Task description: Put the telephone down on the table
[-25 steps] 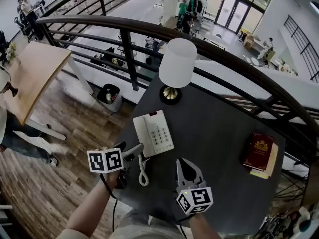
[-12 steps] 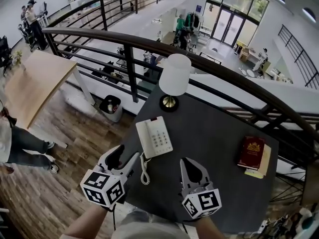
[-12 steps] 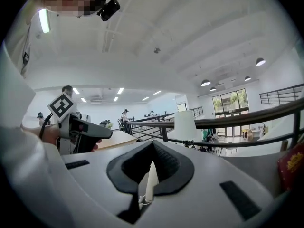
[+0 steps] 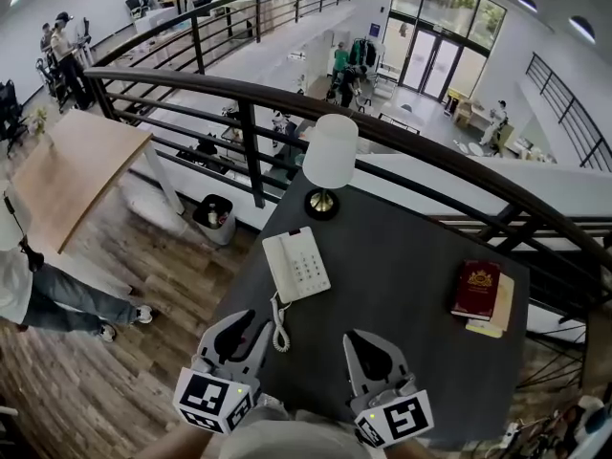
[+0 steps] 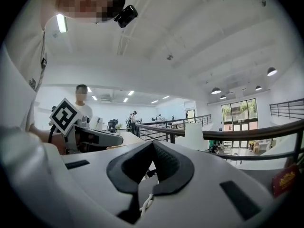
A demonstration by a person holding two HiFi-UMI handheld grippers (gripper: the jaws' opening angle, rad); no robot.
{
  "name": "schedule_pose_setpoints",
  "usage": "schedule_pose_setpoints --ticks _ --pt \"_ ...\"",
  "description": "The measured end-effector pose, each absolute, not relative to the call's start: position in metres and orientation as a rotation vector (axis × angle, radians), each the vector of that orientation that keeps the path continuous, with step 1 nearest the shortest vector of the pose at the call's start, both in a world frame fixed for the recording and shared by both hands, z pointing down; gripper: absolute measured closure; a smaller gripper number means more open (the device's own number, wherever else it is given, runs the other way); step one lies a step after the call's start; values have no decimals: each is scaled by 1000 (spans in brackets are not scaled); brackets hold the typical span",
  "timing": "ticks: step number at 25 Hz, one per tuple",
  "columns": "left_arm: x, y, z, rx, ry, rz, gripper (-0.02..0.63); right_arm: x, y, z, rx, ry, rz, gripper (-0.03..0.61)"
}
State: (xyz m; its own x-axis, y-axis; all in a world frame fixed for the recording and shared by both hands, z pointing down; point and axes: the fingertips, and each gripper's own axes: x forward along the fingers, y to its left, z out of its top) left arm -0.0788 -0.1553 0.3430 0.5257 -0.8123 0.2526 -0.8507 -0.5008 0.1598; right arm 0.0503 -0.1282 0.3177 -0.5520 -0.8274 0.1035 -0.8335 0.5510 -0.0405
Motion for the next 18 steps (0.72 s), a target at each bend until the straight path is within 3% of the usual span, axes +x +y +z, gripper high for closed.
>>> schedule_pose_setpoints --ticks 7,18 --pt "-80 -121 345 2569 -1469 195 607 46 -94 326 1433 -2711 130 578" --pt "-79 -107 351 2596 -1478 212 607 30 -76 332 1380 -2717 96 578"
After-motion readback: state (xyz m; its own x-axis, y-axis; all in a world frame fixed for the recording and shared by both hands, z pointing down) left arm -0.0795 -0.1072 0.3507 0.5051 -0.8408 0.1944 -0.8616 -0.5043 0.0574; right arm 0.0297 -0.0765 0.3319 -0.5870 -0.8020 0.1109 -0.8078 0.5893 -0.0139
